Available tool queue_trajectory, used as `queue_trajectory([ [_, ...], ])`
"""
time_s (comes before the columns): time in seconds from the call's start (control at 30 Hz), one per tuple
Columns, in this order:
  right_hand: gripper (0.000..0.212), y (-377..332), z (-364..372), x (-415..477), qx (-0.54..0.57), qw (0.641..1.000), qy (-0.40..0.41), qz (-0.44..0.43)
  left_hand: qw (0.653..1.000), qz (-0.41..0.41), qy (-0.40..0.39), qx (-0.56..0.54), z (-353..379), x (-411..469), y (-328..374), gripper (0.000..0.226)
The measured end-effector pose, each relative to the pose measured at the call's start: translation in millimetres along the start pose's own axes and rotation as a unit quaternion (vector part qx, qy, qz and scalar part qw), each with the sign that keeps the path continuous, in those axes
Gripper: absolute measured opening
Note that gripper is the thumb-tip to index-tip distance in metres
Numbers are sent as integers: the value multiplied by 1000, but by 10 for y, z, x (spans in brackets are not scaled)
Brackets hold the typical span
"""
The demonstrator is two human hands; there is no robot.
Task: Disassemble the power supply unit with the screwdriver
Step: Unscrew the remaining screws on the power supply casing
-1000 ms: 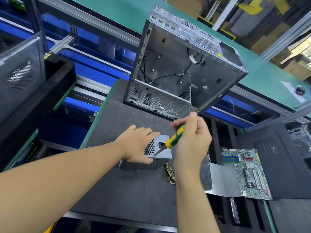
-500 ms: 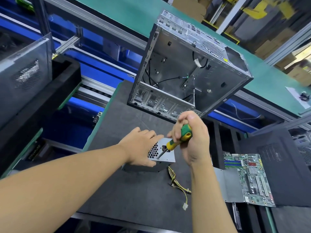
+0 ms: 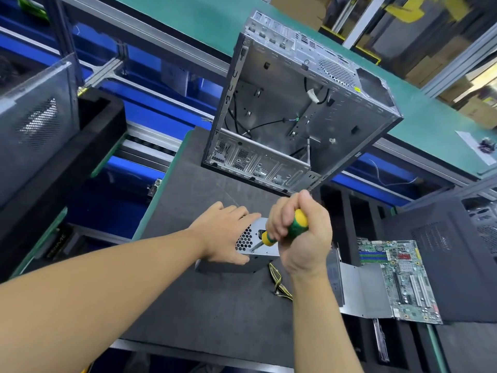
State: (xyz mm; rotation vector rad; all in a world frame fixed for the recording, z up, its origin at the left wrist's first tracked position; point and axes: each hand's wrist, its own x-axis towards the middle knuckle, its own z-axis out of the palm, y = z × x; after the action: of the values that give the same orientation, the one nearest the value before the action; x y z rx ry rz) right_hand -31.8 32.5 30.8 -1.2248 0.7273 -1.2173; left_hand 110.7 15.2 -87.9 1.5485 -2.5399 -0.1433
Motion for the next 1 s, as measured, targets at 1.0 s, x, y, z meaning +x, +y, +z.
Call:
queue_trajectory([
  [1.0, 34, 19, 15, 6, -2, 994, -112, -10, 1000, 10, 7, -27, -17, 5, -13, 66],
])
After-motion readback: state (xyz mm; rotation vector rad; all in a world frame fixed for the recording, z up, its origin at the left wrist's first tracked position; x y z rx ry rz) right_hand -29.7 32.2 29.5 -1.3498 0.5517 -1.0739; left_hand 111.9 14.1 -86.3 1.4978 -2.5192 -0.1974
